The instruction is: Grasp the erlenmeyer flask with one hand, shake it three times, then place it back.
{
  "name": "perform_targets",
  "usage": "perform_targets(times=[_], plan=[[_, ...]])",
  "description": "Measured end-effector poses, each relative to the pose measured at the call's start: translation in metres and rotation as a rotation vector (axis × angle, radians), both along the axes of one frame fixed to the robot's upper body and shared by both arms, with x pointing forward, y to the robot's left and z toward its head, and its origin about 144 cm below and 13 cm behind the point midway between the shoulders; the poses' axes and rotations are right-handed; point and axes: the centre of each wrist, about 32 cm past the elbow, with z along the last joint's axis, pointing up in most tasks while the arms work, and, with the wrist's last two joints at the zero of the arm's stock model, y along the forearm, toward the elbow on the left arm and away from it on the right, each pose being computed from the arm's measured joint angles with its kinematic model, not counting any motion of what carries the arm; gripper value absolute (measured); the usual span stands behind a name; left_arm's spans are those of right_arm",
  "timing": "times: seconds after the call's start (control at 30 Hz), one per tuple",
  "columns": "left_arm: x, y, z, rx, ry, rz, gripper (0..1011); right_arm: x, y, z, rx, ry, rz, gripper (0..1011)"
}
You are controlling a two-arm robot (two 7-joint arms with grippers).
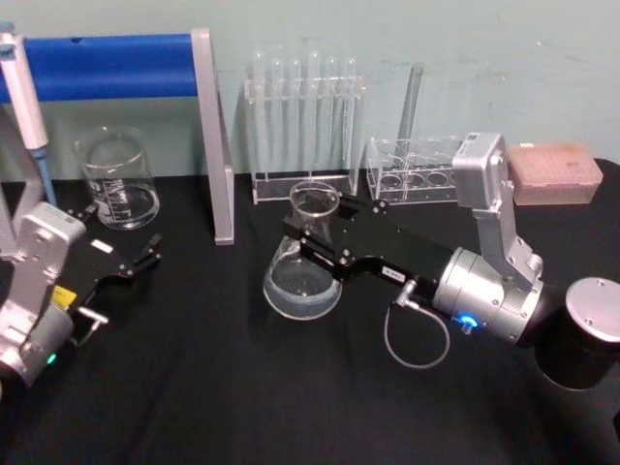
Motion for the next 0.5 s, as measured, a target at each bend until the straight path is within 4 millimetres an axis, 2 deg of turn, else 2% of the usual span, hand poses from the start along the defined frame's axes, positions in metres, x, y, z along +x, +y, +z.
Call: perform_targets(times=[0.5], plan=[[0.0, 0.0, 0.0, 0.0, 0.0, 0.0, 1001, 0.011, -0.003, -0.011, -0.023, 0.022, 0.088, 453]])
